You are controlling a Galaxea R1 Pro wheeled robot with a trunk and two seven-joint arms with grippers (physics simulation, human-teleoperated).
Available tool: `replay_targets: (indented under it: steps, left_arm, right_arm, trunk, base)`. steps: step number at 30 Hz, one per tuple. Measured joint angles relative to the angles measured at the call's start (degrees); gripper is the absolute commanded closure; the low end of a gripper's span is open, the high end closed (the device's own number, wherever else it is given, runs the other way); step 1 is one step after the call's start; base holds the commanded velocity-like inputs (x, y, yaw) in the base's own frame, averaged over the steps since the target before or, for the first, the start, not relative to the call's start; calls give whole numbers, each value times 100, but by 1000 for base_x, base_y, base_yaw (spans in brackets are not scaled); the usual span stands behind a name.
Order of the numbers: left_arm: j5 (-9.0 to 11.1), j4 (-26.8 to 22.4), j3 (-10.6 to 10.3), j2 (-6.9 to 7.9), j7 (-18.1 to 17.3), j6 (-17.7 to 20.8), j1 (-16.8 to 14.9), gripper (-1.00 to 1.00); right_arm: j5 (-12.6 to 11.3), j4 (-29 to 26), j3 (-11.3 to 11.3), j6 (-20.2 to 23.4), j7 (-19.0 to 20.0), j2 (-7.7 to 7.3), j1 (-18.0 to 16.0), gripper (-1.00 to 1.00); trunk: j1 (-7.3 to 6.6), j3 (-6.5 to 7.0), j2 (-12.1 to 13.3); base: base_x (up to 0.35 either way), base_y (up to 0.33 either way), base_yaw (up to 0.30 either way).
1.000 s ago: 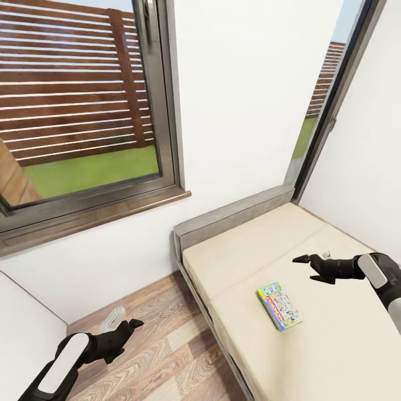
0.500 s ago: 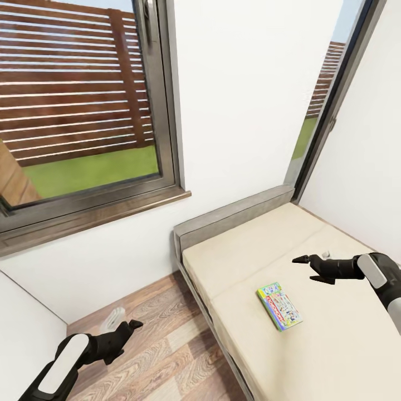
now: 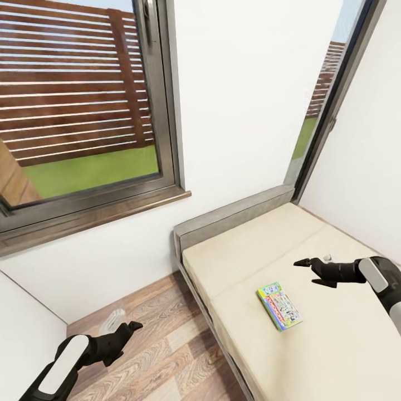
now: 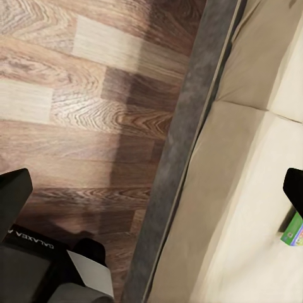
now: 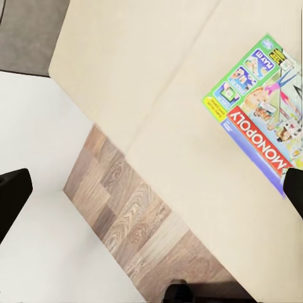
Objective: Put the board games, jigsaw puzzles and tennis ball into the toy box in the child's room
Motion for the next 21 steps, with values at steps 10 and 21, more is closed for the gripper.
replay_targets:
  steps: [10,21]
  left_arm:
    - [124,-130,54,-9,0,25,-22,-100]
    - [347,-791,7,-4,22,85,-13,-100]
  right_arm:
    - [-15,-4,12,-114,13,25,35,-100]
    - [-9,-12,12,131,-1,38,29,-100]
  trunk:
    - [0,0,0]
    - [153,-125,-279]
  base:
    - [0,0,0]
    - [0,0,0]
